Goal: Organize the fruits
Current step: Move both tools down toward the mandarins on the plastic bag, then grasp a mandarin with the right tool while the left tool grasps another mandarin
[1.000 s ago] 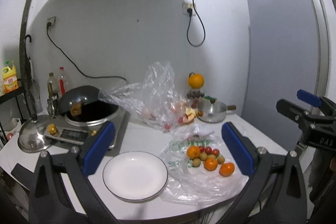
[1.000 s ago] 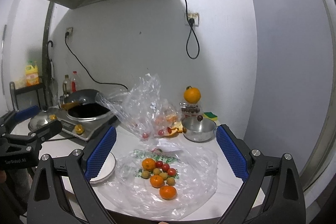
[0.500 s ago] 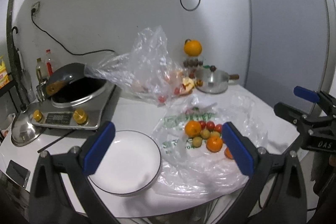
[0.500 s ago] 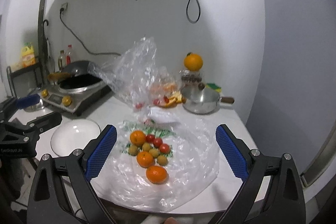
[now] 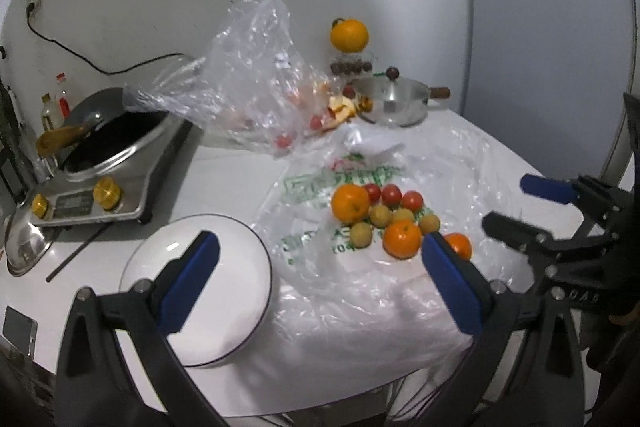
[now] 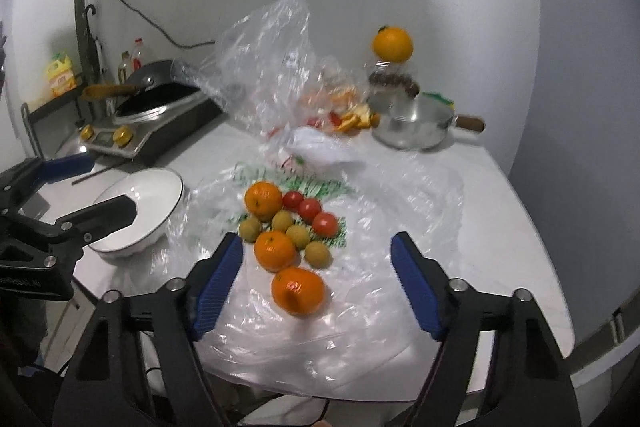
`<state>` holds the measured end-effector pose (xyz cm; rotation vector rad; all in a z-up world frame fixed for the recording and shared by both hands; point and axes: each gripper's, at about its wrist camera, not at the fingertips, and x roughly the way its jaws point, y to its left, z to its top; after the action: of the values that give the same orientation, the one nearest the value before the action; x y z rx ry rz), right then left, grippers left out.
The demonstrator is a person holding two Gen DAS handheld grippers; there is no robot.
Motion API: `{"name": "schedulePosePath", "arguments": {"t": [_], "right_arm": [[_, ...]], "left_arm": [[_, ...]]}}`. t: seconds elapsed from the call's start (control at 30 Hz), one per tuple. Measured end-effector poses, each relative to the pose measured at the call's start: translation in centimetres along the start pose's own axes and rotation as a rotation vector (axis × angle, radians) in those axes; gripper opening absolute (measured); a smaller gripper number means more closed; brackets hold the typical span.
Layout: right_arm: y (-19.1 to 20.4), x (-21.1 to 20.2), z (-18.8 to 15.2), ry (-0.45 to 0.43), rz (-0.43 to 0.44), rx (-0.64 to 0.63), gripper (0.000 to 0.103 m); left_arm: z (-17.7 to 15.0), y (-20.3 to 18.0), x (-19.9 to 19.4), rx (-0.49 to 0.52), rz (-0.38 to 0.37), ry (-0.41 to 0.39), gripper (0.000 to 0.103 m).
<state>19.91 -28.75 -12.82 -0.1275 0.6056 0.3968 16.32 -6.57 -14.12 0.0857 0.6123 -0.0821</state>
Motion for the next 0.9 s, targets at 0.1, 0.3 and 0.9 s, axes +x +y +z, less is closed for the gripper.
{"name": "schedulePosePath", "arguments": {"t": [0.1,0.3,0.9], "right_arm": [[0.2,1.3,-0.5,0.034,0.034,-0.007,0.077],[0.5,4.0,-1.1,0.088,0.089,-0.012,0.077],[-0.8,8.0,-2.2,0.190,0.181,-0.078,0.047]], "left_arm": [[-0.1,-0.4,0.7,0.003,-0.010,0.022,0.102],[0.0,-0.5,1.8,-0.001,-0.014,0.042,0.101],[-0.9,-2.4,6.5,0.002,0.012,0.189,0.101]]}}
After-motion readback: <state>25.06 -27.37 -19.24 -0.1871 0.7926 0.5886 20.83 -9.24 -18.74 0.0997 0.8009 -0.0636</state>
